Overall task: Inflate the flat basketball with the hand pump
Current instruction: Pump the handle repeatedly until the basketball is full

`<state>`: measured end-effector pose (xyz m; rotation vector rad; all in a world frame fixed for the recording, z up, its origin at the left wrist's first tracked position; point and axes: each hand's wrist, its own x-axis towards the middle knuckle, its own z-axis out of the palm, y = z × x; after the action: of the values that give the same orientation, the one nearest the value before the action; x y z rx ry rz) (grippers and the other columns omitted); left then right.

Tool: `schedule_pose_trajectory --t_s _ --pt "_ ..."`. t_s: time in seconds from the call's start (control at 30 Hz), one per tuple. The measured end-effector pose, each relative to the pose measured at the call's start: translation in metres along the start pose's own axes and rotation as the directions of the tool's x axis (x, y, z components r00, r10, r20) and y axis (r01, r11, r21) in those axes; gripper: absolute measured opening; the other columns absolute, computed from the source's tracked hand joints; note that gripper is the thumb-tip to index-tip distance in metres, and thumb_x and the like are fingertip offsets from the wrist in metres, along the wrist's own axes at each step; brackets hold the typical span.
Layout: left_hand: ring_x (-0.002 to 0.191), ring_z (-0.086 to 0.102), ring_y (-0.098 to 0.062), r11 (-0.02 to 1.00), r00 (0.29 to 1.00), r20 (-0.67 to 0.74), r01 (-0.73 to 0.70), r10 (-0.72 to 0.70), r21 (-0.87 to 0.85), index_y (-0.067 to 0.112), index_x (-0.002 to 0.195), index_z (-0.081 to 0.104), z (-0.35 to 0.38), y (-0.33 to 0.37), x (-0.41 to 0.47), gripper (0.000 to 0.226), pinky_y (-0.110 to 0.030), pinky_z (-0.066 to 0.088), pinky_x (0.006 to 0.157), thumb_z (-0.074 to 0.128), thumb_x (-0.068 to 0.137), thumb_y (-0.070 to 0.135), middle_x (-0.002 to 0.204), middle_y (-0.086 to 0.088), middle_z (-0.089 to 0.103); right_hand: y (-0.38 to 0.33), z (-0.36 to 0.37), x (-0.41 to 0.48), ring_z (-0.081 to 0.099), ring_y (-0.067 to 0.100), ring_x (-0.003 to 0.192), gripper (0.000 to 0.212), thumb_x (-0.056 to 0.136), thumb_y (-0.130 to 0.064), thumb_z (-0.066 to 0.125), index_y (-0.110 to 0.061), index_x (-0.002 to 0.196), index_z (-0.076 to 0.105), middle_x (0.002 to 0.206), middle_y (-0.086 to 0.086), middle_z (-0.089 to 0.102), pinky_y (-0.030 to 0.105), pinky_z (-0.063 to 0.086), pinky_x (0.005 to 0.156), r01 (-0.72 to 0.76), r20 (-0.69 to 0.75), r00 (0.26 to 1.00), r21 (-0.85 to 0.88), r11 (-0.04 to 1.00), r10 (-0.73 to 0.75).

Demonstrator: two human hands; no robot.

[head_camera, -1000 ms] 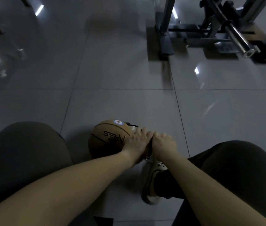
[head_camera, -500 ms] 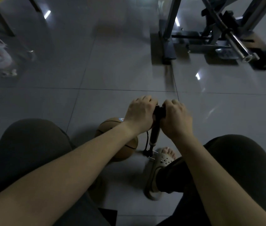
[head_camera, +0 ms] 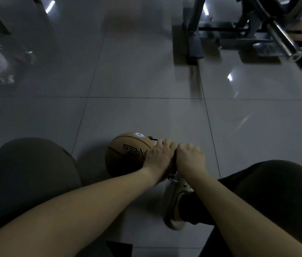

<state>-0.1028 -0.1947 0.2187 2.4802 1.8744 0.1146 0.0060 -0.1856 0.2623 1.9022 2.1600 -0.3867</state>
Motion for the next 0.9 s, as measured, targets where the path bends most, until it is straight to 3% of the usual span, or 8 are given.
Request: schedule_pose_trajectory --t_s 0.13,0.3,0.4,0.47,0.57,0.7,0.8,0.9 --pt "0.079 0.054 -0.022 0.999 0.996 0.078 -0.051 0.050 0.017 0.019 0.103 0.059 0.000 0.009 -0.015 0.049 -0.032 0.040 0.063 0.075 0.069 0.050 0.093 -0.005 0.057 0.003 0.014 -0.002 0.051 0.032 0.114 0.028 0.097 -0.024 0.053 -0.013 0.122 0.048 0.122 0.012 0.052 0.039 0.049 0.091 -0.047 0.135 0.990 -0.002 0.999 0.047" --pt "0.119 0.045 -0.032 0.995 0.983 0.176 -0.030 0.046 -0.091 0.015 0.127 0.046 -0.006 0.005 -0.023 0.043 -0.039 0.040 0.085 0.056 0.093 0.039 0.124 -0.012 0.049 0.001 0.007 -0.015 0.052 0.033 0.118 0.041 0.092 -0.021 0.059 -0.013 0.129 0.044 0.127 0.012 0.052 0.043 0.049 0.096 0.026 0.267 0.963 -0.005 1.000 -0.024" --pt "0.121 0.047 -0.030 0.994 0.967 0.238 -0.076 0.092 -0.074 0.015 0.125 0.049 -0.020 -0.001 -0.022 0.029 -0.039 0.042 0.092 0.048 0.099 0.027 0.125 -0.010 0.052 -0.006 -0.006 -0.028 0.059 0.030 0.112 0.034 0.092 -0.018 0.060 -0.015 0.124 0.052 0.125 0.008 0.059 0.041 0.052 0.092 0.057 0.300 0.951 0.045 0.997 -0.068" --pt "0.115 0.052 -0.029 0.994 0.979 0.180 -0.080 0.092 -0.076 0.015 0.119 0.053 -0.038 -0.008 -0.015 0.023 -0.039 0.042 0.089 0.041 0.099 0.017 0.120 -0.009 0.056 -0.005 -0.024 -0.033 0.063 0.029 0.105 0.027 0.091 -0.020 0.060 -0.017 0.117 0.056 0.117 0.007 0.064 0.036 0.051 0.083 0.036 0.194 0.979 0.101 0.994 -0.055" --pt "0.095 0.056 -0.030 0.982 0.998 -0.034 -0.066 0.061 -0.179 0.016 0.102 0.054 -0.074 -0.018 -0.001 0.013 -0.039 0.043 0.074 0.049 0.090 0.016 0.102 -0.008 0.059 -0.002 -0.057 -0.035 0.058 0.026 0.080 0.010 0.088 -0.022 0.058 -0.017 0.095 0.052 0.094 0.007 0.063 0.037 0.052 0.071 0.038 -0.113 0.994 0.227 0.973 -0.012" --pt "0.081 0.053 -0.024 0.968 0.971 -0.234 -0.108 0.054 -0.225 0.016 0.095 0.054 -0.107 -0.026 0.013 0.012 -0.032 0.038 0.066 0.056 0.083 0.017 0.091 -0.003 0.057 0.004 -0.075 -0.031 0.050 0.020 0.083 0.017 0.085 -0.018 0.066 -0.014 0.098 0.056 0.093 0.003 0.053 0.038 0.051 0.072 0.206 -0.483 0.871 0.192 0.960 -0.090" --pt "0.081 0.049 -0.022 0.974 0.954 -0.296 -0.105 0.042 -0.201 0.015 0.094 0.054 -0.099 -0.026 0.021 0.010 -0.030 0.036 0.067 0.055 0.084 0.016 0.091 -0.004 0.055 0.002 -0.062 -0.021 0.046 0.020 0.084 0.015 0.087 -0.022 0.064 -0.014 0.098 0.056 0.093 0.005 0.053 0.035 0.047 0.071 0.150 -0.576 0.809 0.013 0.989 -0.115" --pt "0.084 0.048 -0.027 0.988 0.962 -0.271 -0.037 -0.005 -0.149 0.012 0.096 0.053 -0.063 -0.019 0.025 0.010 -0.036 0.043 0.068 0.051 0.087 0.012 0.097 -0.010 0.054 -0.003 -0.036 -0.010 0.045 0.023 0.078 0.010 0.086 -0.017 0.060 -0.011 0.093 0.055 0.087 0.008 0.053 0.034 0.042 0.064 0.057 -0.526 0.848 -0.043 0.997 -0.071"
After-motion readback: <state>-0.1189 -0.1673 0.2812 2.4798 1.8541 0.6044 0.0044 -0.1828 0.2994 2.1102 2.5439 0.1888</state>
